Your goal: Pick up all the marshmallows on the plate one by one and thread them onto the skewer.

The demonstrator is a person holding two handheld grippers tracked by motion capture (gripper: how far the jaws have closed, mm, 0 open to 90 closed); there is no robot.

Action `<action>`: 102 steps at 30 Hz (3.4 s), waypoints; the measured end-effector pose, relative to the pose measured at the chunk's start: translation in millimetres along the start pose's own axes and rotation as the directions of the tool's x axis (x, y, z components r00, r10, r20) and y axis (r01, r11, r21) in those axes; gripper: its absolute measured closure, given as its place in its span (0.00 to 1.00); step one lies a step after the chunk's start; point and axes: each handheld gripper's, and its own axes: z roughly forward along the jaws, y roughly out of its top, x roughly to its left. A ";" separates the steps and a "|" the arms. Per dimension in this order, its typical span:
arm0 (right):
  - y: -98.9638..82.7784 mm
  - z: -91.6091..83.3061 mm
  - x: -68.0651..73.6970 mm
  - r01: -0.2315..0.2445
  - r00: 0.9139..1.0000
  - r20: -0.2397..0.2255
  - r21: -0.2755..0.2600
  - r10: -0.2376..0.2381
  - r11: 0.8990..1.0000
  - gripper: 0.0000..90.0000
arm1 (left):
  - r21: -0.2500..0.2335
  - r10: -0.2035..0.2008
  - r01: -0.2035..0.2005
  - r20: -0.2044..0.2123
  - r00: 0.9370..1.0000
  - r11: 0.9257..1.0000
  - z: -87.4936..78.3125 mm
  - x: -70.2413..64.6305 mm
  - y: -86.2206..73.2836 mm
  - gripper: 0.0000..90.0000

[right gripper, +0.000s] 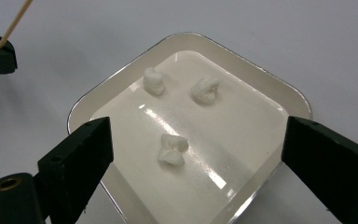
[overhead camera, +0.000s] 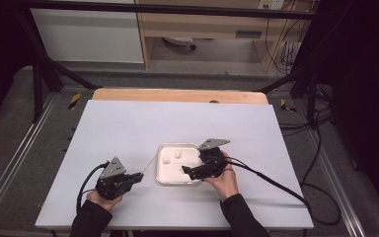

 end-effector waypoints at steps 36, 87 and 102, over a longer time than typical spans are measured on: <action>-17.1 38.7 8.3 0.091 0.995 -0.038 0.045 -0.089 0.995 0.75 | 0.002 -0.006 0.006 0.003 1.000 1.000 1.4 0.9 -1.3 0.98; 24.1 -54.6 -16.3 -0.160 0.965 -0.247 -0.267 0.093 0.950 0.84 | -0.104 0.047 -0.043 0.036 0.998 0.994 11.5 -28.9 4.9 0.98; 48.9 -55.5 -10.6 -0.213 0.942 -0.317 -0.309 0.111 0.927 0.85 | -0.104 0.051 -0.046 0.039 0.998 0.993 13.5 -29.8 4.6 0.98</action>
